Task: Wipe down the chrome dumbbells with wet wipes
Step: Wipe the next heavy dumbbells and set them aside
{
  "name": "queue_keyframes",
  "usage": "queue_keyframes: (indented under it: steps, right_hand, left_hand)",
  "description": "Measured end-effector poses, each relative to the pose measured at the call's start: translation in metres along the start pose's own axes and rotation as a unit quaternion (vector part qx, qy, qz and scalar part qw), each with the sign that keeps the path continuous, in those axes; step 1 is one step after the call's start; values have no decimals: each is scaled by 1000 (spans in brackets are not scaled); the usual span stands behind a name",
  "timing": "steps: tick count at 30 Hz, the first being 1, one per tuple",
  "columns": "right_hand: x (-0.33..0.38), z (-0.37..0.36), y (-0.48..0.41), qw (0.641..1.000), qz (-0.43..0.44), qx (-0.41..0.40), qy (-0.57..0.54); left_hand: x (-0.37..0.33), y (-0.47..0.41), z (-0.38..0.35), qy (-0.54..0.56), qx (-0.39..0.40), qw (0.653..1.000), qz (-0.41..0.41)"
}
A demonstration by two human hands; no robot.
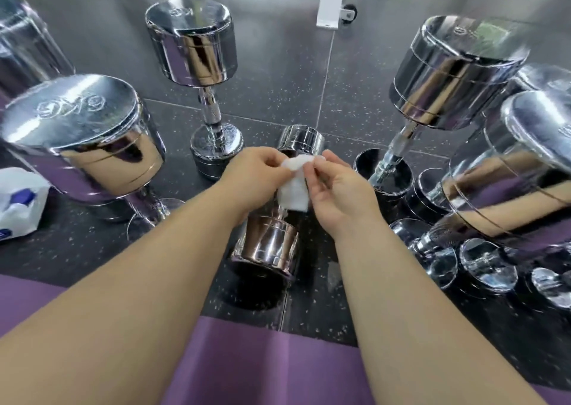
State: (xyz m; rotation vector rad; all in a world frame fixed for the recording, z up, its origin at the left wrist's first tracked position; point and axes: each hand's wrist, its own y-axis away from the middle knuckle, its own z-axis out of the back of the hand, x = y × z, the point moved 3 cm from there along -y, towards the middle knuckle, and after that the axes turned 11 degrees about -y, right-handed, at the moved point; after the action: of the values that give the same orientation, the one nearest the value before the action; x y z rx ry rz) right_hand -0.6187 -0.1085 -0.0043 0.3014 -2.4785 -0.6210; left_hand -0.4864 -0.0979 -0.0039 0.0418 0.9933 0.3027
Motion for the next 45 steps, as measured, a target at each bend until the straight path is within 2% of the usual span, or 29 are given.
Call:
queue_keyframes:
  steps: [2,3,4,6,8,9,11,13,16,18,20,22,25,28,31,33,34,36,37,38,39,40,41,43,45]
  right_hand:
    - [-4,6,-4,992,19,-20,123]
    - [-8,11,-7,978,39,-35,203]
    - [-13,17,-10,961,61,-48,267]
    - [-20,26,-14,939,89,-72,325]
    - [-23,33,-18,933,88,-91,336]
    - [-23,37,-19,940,74,-101,318]
    - [-21,39,-16,963,26,-110,245]
    - [-21,42,-16,975,-6,-119,189]
    - [-24,50,-19,967,-33,-132,214]
    - [-24,55,-20,961,-32,-151,228]
    - [-23,56,-19,963,-25,-166,210]
    - [-24,55,-17,970,-25,-155,188]
    - [-26,51,-15,980,-35,-120,152]
    - [-28,43,-12,981,-44,-129,140]
    - [-26,40,-12,983,-38,-156,90]
    - [-24,39,-7,986,-47,-158,27]
    - [-25,40,-6,986,-54,-155,3]
    - [-27,41,-2,986,-64,-152,-27]
    - [-27,41,-2,985,-68,-156,-33]
    - [-27,42,-3,983,-73,-165,-33]
    - [-27,41,-3,981,-78,-173,-30]
    - [-26,41,-5,980,-85,-177,-25]
    - [-25,40,-4,979,-92,-178,-24]
    - [-25,38,-4,979,-93,-182,-30]
    - [-25,39,-2,978,-84,-187,-38]
  left_hand:
    - [1,-5,4,-43,-95,995,2]
    - [2,-7,4,-84,-111,990,5]
    - [5,-10,2,-127,-93,987,16]
    - [9,-13,-7,-156,-26,986,44]
    - [9,-12,-16,-93,43,989,104]
    - [8,-12,-19,-73,64,987,125]
    - [2,-15,-24,-144,94,978,117]
    - [-4,-18,-23,-192,79,974,93]
    - [5,-15,-21,-184,79,976,83]
    - [12,-7,-25,-164,80,978,101]
    - [5,-6,-33,-87,74,985,130]
    - [-4,-13,-40,-18,58,986,153]
    - [-13,-18,-44,-14,60,988,145]
    - [-4,-7,-35,-94,120,977,148]
    - [-1,15,-17,-235,200,941,140]
    - [-6,18,-9,-314,208,917,130]
    - [-13,17,-8,-323,202,916,126]
    - [-32,16,-11,-290,177,931,130]
    - [-38,14,-12,-235,166,947,144]
    - [-39,12,-14,-132,147,968,157]
    - [-37,12,-13,-50,113,978,171]
    - [-34,12,-14,-19,82,978,190]
    - [-34,12,-16,-33,63,976,205]
    - [-28,12,-16,-161,67,968,180]
    - [-22,17,-12,-317,116,932,133]
